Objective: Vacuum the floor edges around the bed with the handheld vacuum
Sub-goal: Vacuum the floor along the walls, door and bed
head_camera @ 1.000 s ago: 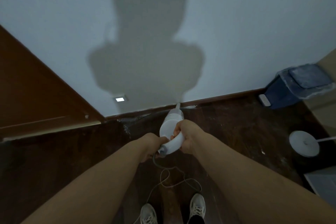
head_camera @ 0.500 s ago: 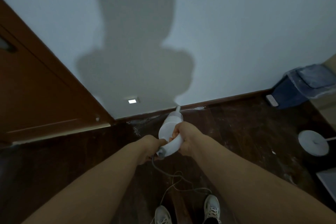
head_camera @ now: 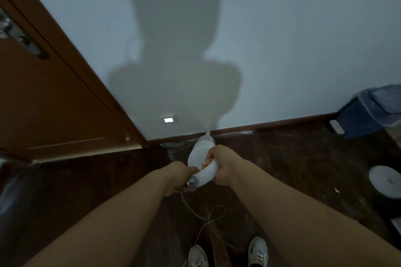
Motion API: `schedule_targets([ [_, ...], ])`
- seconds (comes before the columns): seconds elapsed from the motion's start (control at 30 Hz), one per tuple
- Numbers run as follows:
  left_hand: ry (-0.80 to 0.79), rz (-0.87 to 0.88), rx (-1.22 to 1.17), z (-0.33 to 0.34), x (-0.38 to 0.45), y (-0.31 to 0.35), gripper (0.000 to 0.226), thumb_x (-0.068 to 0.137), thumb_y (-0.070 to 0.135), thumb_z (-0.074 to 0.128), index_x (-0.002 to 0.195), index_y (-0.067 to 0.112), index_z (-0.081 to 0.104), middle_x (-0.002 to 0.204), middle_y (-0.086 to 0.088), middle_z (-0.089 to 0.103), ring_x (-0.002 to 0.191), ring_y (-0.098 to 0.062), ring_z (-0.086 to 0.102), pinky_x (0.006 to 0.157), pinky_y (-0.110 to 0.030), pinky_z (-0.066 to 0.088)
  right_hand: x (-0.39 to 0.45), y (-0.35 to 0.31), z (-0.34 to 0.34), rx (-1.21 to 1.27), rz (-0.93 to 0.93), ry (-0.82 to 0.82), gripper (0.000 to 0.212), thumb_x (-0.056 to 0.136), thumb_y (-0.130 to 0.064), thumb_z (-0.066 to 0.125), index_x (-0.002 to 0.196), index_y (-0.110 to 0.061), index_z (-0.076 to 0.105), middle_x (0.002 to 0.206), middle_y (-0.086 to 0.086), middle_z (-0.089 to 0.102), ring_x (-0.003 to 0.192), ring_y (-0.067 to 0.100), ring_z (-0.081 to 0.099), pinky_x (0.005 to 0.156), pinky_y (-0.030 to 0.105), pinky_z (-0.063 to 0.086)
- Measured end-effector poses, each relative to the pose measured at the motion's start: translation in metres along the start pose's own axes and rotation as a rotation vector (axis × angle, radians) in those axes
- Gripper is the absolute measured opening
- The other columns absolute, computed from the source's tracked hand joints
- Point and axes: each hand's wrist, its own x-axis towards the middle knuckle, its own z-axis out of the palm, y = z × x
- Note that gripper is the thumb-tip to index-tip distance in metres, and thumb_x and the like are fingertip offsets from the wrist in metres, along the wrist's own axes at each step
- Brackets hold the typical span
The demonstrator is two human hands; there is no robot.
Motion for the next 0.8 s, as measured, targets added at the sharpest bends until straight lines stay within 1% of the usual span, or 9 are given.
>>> schedule_targets([
  [0.07,-0.010,-0.001,0.000,0.004,-0.002,0.001,0.035,0.096,0.029,0.052,0.117,0.001,0.047,0.098,-0.014,0.059,0.087,-0.024,0.066,0.091,-0.034,0.054,0.002,-0.004,-0.004,0.010,0.002,-0.018,0.043,0.095,-0.003,0.046,0.138,-0.002,0.039,0.100,0.017,0.053,0.067,0.022,0.041,0.102,0.032,0.042],
  [0.13,-0.008,-0.003,0.015,0.012,-0.003,0.003,0.031,0.096,0.031,0.053,0.109,0.003,0.049,0.101,-0.015,0.061,0.096,-0.027,0.067,0.096,-0.039,0.052,0.010,-0.008,-0.013,-0.073,0.020,-0.005,0.043,0.092,0.002,0.048,0.135,-0.001,0.042,0.090,0.018,0.049,0.071,0.021,0.044,0.100,0.031,0.043],
  [0.2,-0.008,-0.004,0.018,0.019,-0.004,0.006,0.027,0.095,0.030,0.054,0.099,0.004,0.049,0.099,-0.015,0.063,0.100,-0.028,0.067,0.097,-0.041,0.052,0.016,-0.010,-0.022,-0.108,0.005,-0.029,0.038,0.089,0.005,0.049,0.126,-0.002,0.047,0.084,0.017,0.047,0.073,0.022,0.046,0.100,0.029,0.042],
  [0.3,-0.003,-0.011,0.016,0.037,-0.007,0.018,0.024,0.095,0.029,0.054,0.088,0.007,0.048,0.091,-0.013,0.061,0.102,-0.029,0.066,0.098,-0.041,0.051,0.017,-0.011,-0.045,-0.084,-0.018,-0.038,0.023,0.086,0.005,0.049,0.108,-0.002,0.045,0.082,0.017,0.047,0.068,0.021,0.047,0.090,0.030,0.048],
  [0.43,0.002,-0.021,0.016,0.065,-0.011,0.038,0.024,0.095,0.030,0.054,0.084,0.009,0.048,0.090,-0.012,0.061,0.098,-0.027,0.066,0.099,-0.039,0.051,0.017,-0.027,-0.075,-0.102,-0.068,-0.022,0.043,0.086,0.005,0.049,0.127,-0.006,0.045,0.100,0.018,0.052,0.072,0.021,0.050,0.067,0.030,0.049],
  [0.53,-0.013,-0.016,0.013,0.086,-0.011,0.053,0.022,0.095,0.029,0.054,0.085,0.009,0.049,0.089,-0.011,0.061,0.095,-0.025,0.066,0.099,-0.038,0.051,0.015,-0.042,-0.095,-0.137,-0.066,0.000,0.049,0.085,0.005,0.050,0.133,-0.004,0.042,0.119,0.020,0.050,0.084,0.024,0.052,0.074,0.032,0.050],
  [0.63,-0.026,-0.009,0.018,0.110,-0.009,0.071,0.023,0.095,0.029,0.054,0.091,0.007,0.050,0.090,-0.010,0.061,0.097,-0.025,0.066,0.098,-0.038,0.051,0.017,-0.056,-0.123,-0.114,-0.093,0.017,0.052,0.082,0.007,0.049,0.132,-0.006,0.043,0.119,0.021,0.051,0.077,0.023,0.052,0.060,0.031,0.049],
  [0.73,-0.041,0.000,0.029,0.138,-0.009,0.092,0.026,0.096,0.029,0.053,0.103,0.005,0.050,0.090,-0.010,0.061,0.083,-0.019,0.066,0.078,-0.027,0.057,0.023,-0.072,-0.156,-0.111,-0.116,0.035,0.060,0.077,0.007,0.048,0.134,-0.010,0.042,0.122,0.022,0.051,0.075,0.023,0.052,0.053,0.030,0.046],
  [0.8,-0.059,0.005,0.032,0.155,-0.008,0.105,0.030,0.096,0.028,0.054,0.111,0.003,0.050,0.088,-0.010,0.062,0.072,-0.015,0.064,0.066,-0.022,0.055,0.026,-0.082,-0.176,-0.120,-0.127,0.057,0.061,0.074,0.008,0.048,0.131,-0.010,0.043,0.122,0.021,0.051,0.074,0.023,0.052,0.051,0.029,0.045],
])
